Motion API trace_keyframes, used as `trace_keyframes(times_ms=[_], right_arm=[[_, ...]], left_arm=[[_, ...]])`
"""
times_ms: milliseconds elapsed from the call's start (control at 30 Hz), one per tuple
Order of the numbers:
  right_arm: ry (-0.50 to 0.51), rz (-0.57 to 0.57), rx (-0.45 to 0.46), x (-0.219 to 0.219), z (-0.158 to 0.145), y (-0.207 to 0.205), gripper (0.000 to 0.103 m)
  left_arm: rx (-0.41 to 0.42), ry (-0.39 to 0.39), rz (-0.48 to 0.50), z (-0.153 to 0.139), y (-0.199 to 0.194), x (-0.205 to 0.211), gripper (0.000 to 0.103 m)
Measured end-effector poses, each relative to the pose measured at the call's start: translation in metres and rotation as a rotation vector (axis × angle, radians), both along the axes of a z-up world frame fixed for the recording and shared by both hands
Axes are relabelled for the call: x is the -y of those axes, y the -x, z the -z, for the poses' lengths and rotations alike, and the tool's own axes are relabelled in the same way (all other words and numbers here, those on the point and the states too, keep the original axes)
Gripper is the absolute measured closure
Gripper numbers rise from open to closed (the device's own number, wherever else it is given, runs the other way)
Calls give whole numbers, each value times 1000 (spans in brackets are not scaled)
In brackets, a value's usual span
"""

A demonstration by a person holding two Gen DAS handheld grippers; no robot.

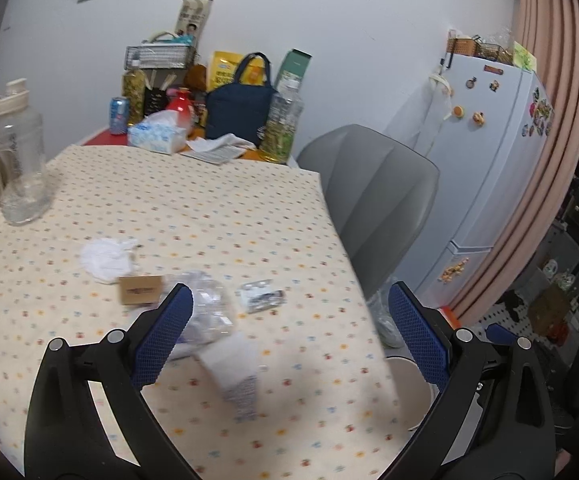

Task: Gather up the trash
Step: 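Grasp the white printed paper cone with the right tool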

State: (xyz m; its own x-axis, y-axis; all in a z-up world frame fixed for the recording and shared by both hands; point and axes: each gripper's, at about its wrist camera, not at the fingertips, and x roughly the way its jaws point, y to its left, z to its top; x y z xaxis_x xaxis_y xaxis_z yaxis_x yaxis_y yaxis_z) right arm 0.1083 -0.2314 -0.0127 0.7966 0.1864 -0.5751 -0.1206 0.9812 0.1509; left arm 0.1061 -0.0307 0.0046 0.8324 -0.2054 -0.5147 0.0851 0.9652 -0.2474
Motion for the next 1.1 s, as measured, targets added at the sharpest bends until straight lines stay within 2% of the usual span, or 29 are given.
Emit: trace_keyframes(times_ms=[233, 500, 700, 1100], right_arm=[[1, -111, -6, -45, -1, 1, 8], [4, -205, -48, -90, 6, -3, 8], [29, -268, -94, -122, 19, -11, 10], [69, -307, -185, -161, 53, -48, 24]], left_arm=[[19, -38, -69, 0, 17, -37, 6], [-7, -70, -176, 12, 33, -91, 6], [-31, -58, -242, 21, 39, -133, 6], [-89, -35, -263, 46, 36, -164, 6]])
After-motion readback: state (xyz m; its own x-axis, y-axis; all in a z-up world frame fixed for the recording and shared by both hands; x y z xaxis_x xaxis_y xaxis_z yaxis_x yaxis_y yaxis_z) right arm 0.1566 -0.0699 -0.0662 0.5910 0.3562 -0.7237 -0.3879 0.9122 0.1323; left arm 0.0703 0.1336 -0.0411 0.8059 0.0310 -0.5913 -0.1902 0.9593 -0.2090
